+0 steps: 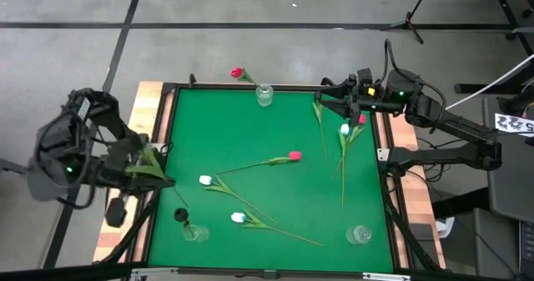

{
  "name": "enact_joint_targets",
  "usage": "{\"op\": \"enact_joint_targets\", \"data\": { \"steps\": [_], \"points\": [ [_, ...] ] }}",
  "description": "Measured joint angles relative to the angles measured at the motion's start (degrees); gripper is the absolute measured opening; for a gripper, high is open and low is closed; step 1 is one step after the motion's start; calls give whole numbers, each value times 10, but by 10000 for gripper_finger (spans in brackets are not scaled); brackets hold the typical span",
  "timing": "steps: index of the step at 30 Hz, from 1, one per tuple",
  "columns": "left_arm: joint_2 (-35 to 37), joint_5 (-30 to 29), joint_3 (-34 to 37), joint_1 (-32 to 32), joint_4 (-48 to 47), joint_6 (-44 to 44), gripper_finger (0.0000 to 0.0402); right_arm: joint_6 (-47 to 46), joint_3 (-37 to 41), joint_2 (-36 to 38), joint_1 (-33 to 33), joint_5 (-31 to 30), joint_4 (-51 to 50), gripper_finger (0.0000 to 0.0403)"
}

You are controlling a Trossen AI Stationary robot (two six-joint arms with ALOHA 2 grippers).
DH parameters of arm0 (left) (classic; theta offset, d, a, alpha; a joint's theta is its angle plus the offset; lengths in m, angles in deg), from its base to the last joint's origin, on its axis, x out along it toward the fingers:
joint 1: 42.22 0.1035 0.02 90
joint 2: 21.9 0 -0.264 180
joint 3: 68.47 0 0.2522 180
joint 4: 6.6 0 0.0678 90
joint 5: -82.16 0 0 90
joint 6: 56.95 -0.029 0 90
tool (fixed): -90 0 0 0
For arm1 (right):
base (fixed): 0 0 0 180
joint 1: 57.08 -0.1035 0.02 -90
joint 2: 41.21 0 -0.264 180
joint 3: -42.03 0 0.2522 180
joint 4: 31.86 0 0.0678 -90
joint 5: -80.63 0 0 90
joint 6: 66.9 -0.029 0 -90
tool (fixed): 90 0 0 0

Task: Sort flowers into vase by color
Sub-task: Put the left black flower into the bottom left transparent vase

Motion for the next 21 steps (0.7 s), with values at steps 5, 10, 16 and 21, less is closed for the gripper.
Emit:
{"op": "enact_joint_targets", "data": {
  "steps": [5,10,16,21],
  "points": [
    [24,-4,0,-11,11,-45,3,-9,0,-6,0,-2,4,264],
    [41,42,0,-21,53,-43,3,-23,0,-11,0,-2,2,264],
    [26,48,-1,-50,121,-84,3,-23,0,-17,0,-3,4,264],
    [-21,28,1,-58,95,-77,4,-26,0,-21,0,-3,5,264]
  ]
}}
